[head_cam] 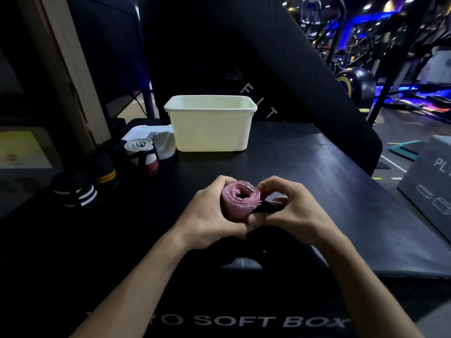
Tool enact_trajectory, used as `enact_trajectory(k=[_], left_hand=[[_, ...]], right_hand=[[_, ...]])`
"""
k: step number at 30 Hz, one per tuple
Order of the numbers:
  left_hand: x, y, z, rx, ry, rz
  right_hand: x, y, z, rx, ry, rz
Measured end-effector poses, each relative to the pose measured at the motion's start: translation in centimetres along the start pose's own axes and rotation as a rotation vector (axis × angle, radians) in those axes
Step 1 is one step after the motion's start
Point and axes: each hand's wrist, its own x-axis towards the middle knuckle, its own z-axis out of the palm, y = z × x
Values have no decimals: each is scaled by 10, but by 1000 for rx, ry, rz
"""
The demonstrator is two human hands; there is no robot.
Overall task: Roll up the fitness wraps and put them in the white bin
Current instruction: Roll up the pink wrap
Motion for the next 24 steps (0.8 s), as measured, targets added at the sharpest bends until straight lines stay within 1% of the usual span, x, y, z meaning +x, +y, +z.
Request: enact_trajectory(k=[4,7,10,12,16,20,22,24], left_hand=[[13,-3,-11,-9,-172,51],[18,-6,-12,-67,-225,64],[17,-11,-11,-125,-242,41],[14,-14,-10,-135,-214,27],[4,-12,-6,-76,-56,5],[-5,-9,-6,-19,62,3],[-7,-10,-7,0,73,21],[-6,-12,-10,33,45,40]], right_hand=[[-1,-2,4,59,12,23],[0,0,4,56,35,6],[3,0,5,43,27,-38],[5,-2,6,54,4,-53],[6,-5,9,81,-13,-44],[5,-10,16,58,33,-27],[2,-14,21,24,87,-18],[-2,-17,29,-15,144,-17]])
